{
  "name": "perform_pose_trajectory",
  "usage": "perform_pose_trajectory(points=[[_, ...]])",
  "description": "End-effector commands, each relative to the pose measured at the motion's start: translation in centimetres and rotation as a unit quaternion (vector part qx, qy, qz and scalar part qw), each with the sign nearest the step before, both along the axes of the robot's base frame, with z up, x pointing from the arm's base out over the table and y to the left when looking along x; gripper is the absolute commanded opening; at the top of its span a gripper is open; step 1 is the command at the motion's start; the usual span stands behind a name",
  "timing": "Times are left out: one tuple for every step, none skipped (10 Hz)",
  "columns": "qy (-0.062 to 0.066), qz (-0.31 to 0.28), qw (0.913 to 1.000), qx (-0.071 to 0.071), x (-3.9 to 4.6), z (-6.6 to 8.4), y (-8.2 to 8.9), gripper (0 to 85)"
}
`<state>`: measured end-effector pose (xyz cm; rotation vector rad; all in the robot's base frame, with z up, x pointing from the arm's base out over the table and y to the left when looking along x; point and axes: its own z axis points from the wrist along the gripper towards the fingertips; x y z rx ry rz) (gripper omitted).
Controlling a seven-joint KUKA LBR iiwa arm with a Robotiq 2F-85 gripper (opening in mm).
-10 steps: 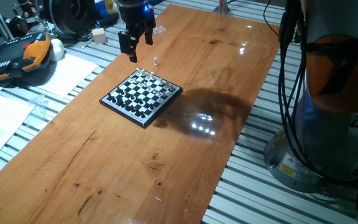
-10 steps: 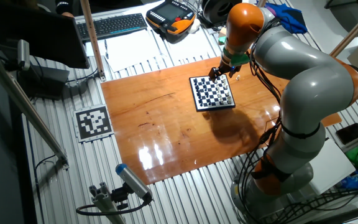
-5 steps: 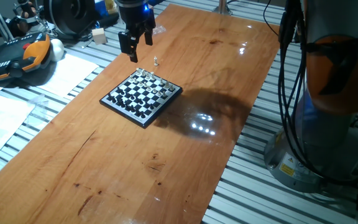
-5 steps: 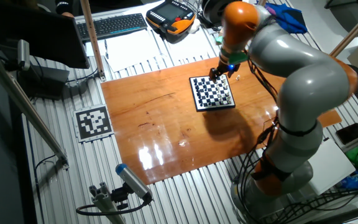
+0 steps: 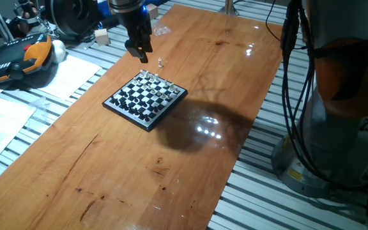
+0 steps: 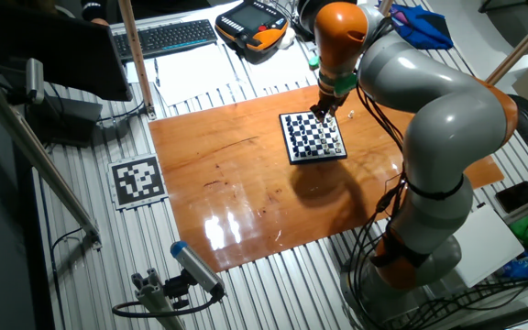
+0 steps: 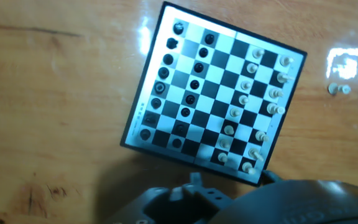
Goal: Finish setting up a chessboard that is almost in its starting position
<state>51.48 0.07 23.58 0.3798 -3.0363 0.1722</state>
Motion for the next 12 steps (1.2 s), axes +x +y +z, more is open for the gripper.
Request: perform_pose_trajectory(points=[[-0.001, 0.001, 1.0, 0.0, -0.01, -0.01, 0.0, 0.0], [-0.001, 0.001, 1.0, 0.001, -0.02, -0.01, -0.01, 0.0], [-0.001, 0.001, 1.0, 0.001, -0.02, -0.02, -0.01, 0.0], [-0.001, 0.001, 1.0, 0.001, -0.02, -0.01, -0.01, 0.0], [-0.001, 0.001, 1.0, 0.001, -0.02, -0.01, -0.01, 0.0], [0.0, 0.0, 1.0, 0.001, -0.01, -0.01, -0.01, 0.0], [0.001, 0.0, 1.0, 0.001, 0.0, 0.0, -0.01, 0.0], [0.001, 0.0, 1.0, 0.0, 0.0, 0.0, 0.0, 0.0], [0.001, -0.001, 1.0, 0.0, 0.01, 0.0, 0.0, 0.0], [0.001, -0.001, 1.0, 0.0, 0.01, 0.0, -0.01, 0.0], [-0.001, -0.006, 1.0, 0.006, -0.01, 0.02, -0.11, 0.0], [-0.004, -0.013, 0.9997, 0.018, 0.0, 0.1, -0.42, 0.0]])
